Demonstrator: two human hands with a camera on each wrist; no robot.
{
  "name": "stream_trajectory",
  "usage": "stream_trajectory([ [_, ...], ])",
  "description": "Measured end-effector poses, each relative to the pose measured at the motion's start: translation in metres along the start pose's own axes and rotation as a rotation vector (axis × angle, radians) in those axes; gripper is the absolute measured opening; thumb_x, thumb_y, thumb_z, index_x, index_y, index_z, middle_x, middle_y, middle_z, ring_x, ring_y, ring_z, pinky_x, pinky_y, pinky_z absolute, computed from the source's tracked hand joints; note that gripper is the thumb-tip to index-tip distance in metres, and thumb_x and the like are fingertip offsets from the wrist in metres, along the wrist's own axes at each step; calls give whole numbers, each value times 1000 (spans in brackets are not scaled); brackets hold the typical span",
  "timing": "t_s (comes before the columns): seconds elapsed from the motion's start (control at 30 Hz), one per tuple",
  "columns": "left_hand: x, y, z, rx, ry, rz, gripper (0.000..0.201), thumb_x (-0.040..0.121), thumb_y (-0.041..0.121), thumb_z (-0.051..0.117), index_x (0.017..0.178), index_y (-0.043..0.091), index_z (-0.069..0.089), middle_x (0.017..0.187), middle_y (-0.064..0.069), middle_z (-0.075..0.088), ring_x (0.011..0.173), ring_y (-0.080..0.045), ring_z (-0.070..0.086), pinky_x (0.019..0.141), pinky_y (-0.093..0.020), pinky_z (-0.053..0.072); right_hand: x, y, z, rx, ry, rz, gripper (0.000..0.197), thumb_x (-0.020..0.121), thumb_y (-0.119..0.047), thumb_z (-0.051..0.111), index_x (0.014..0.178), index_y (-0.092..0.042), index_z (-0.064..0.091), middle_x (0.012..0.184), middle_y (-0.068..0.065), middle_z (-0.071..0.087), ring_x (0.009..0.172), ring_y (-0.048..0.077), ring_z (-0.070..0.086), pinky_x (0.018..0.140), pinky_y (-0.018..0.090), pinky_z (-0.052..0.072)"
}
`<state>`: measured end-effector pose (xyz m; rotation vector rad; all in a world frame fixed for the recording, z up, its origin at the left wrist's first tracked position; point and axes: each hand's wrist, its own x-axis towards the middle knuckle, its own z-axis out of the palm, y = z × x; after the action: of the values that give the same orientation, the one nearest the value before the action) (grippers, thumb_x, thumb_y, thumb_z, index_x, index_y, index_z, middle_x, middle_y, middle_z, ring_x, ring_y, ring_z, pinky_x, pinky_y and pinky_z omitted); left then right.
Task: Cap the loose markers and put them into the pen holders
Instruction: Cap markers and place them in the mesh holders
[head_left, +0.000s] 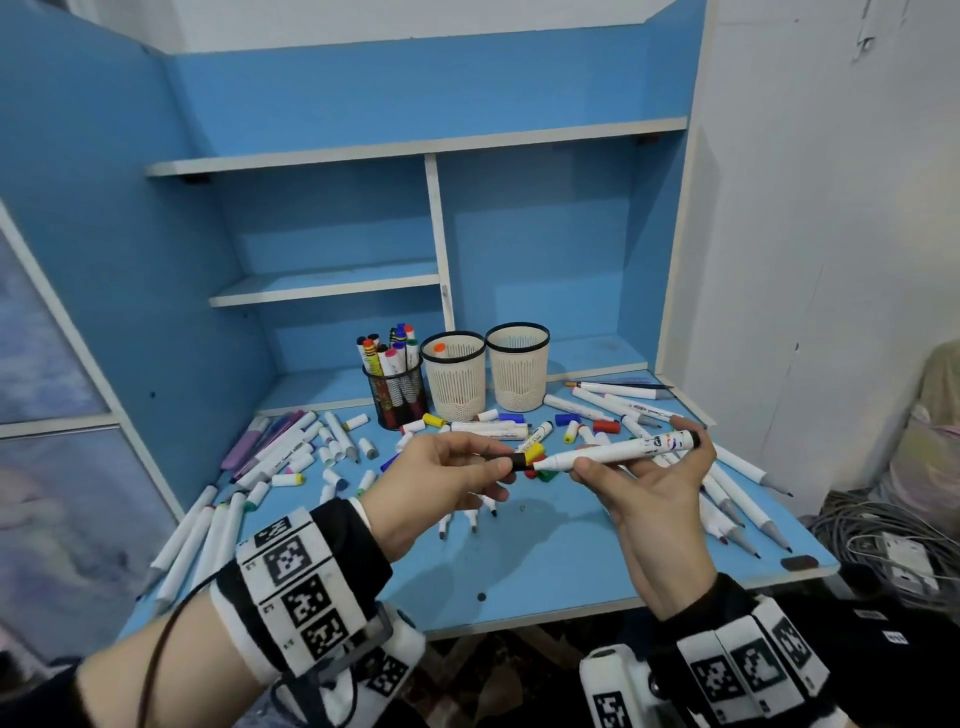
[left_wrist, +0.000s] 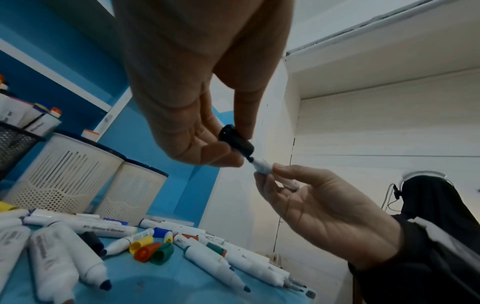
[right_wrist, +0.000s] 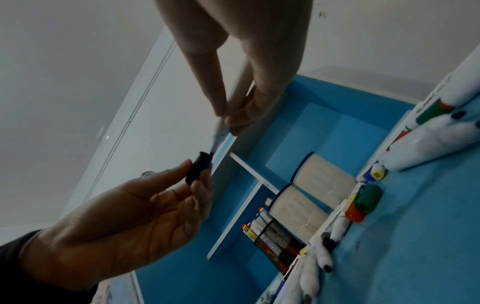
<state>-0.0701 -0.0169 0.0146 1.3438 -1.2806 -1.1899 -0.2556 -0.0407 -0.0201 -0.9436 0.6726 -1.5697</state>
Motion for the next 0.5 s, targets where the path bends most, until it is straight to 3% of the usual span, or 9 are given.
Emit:
stream_trajectory([
  [0.17, -8, 9, -3, 53, 56, 51, 13, 84, 8, 68, 96, 12, 68, 78, -3, 72, 70, -10, 68, 60, -16, 48, -2, -3, 8, 45, -18, -50, 72, 78, 22, 56, 120, -28, 27, 87, 16, 62, 62, 21, 68, 64, 27, 56],
  [0.3, -14, 14, 1, 70, 35, 90, 16, 80, 5, 70, 93, 14, 68, 75, -2, 72, 73, -12, 70, 62, -15, 49, -8, -3, 14, 22, -25, -65, 76, 80, 19, 56, 129, -30, 24, 93, 22, 61, 62, 21, 67, 67, 27, 57],
  [0.4, -16, 16, 5, 93, 39, 156, 19, 77, 0, 72, 91, 14, 70, 82, -8, 74, 74, -13, 70, 67, -15, 51, -11, -1, 17, 4, -25, -85, 91, 79, 17, 60, 136, -41, 18, 98, 22, 63, 67, 26, 68, 75, 34, 58],
  [0.5, -17, 17, 8, 109, 72, 222, 21, 75, -2, 73, 87, 15, 71, 84, -6, 74, 74, -11, 71, 68, -13, 51, -10, -2, 19, 6, -42, -112, 84, 78, 17, 61, 132, -36, 25, 96, 19, 65, 68, 27, 68, 79, 39, 57],
])
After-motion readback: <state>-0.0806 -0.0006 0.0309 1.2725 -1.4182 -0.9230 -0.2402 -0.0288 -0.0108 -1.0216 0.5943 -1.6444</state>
